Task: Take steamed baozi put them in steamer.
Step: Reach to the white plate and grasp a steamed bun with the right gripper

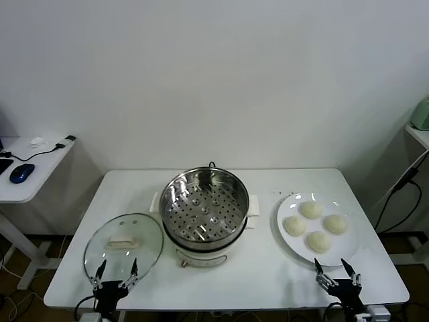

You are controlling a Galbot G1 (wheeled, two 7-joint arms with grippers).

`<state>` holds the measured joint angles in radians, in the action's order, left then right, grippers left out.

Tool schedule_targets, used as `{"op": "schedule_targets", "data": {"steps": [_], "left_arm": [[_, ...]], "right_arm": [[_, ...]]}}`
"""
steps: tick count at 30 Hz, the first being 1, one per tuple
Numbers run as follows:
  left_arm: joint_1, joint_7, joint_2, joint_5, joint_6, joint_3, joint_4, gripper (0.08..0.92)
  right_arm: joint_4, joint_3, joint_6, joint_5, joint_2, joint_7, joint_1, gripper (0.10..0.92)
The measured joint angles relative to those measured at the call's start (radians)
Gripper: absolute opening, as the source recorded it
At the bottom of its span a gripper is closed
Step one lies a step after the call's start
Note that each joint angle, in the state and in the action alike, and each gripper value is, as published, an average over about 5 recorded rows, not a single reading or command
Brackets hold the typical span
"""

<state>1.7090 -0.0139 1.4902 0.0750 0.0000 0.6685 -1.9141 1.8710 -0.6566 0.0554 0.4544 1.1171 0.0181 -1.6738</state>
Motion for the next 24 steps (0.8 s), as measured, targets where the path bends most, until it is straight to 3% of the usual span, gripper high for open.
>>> {"op": "schedule_targets", "data": {"steps": [13,17,24], "left_arm": [[-0.001,0.0,-0.002,-0.001,-0.005,-0.024,-0.007,0.823],[-0.002,-0.001,-0.005,-0.002,-0.006,-0.024,-0.007,0.823],[0.001,0.0,-0.008,-0.002,-0.008,-0.022,-0.006,0.823]], "right_arm": [[-0.172,0.131,0.171,-0.058,-0.237,-0.092,0.443,0.823],[-0.271,0.28,0.184,-0.099,-0.36,-0.217,0.652,0.823],[-0.468,0.672,0.091,-0.195,-0.512,-0.561,1.067,0.823]]}}
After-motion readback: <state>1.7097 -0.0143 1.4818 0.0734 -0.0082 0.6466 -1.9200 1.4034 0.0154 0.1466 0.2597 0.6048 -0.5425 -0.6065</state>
